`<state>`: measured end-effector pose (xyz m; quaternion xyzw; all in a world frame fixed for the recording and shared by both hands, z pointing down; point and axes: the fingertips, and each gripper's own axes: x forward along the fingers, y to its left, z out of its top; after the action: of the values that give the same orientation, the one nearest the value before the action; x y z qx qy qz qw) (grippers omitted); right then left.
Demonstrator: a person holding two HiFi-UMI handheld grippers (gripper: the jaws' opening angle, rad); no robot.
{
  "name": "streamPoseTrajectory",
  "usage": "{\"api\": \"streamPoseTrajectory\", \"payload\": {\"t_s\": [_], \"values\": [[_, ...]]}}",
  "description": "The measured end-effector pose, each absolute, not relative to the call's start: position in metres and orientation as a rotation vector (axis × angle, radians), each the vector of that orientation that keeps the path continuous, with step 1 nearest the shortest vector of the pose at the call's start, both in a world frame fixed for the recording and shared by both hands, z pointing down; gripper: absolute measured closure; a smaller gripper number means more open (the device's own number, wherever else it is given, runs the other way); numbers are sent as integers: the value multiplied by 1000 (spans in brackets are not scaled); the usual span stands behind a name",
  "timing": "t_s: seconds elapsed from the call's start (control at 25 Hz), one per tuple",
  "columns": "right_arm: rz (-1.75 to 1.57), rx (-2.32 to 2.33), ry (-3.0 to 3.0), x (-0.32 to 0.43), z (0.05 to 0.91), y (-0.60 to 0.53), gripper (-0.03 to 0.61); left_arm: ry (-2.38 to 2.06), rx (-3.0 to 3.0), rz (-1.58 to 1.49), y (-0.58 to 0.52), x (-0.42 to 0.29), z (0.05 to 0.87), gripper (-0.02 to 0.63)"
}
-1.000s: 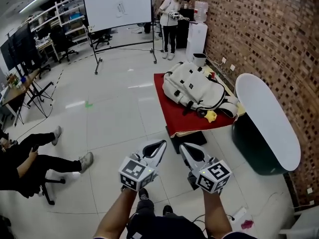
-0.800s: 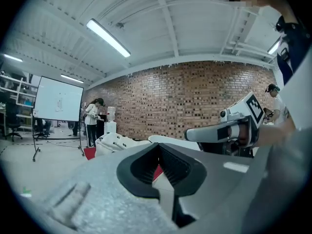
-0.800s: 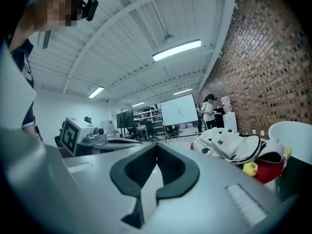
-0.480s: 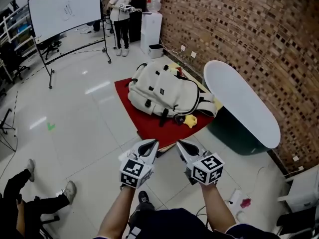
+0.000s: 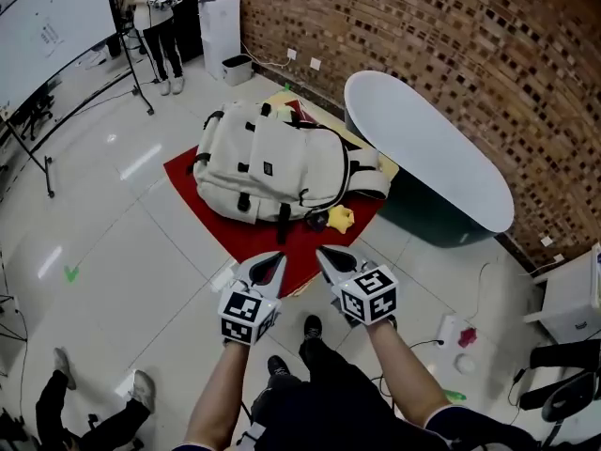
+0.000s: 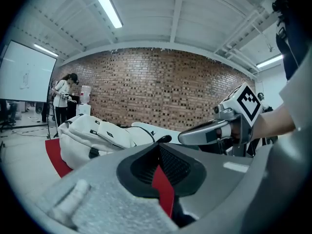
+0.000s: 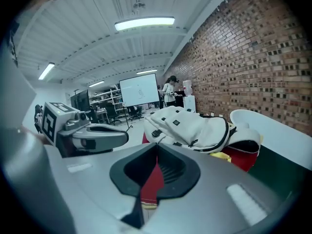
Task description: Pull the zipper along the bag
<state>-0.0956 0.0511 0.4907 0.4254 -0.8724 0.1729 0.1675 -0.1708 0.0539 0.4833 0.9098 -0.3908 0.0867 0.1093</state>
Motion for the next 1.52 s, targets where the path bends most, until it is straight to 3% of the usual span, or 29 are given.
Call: {"api": "streamPoseTrajectory", "payload": {"t_s": [0.08,0.36,0.56,0.76,0.84,1.08,1.16,1.24,1.52], "values": [[542,1211,-2463,-94,510,31,509,-1141,2671,290,39,-167,493,612],[725,1290,-2350,-74,572,-36,505,-1161,2597,391,1,-152,520,612],[874,1297,-2248,-74,609,-56,468,-1175,2550,434,-21,-144,532,612],[1065,1441,-2098,-78,631,-79,336,-1116,2542,436,-35,-147,542,612],[1146,1553,-2007,-76,637,-85,328,-1081,2536,425,-38,-151,547,612],[1045,1704,-1821,-68,642,-84,388,-968,2562,376,-56,-158,546,612],[1010,1633,-1823,-64,640,-77,487,-918,2600,383,-63,-153,543,612],[965,1549,-1829,-58,637,-70,529,-861,2650,424,-69,-141,543,612],[727,1311,-1824,-26,605,-61,543,-564,2849,641,-80,-82,554,611]]}}
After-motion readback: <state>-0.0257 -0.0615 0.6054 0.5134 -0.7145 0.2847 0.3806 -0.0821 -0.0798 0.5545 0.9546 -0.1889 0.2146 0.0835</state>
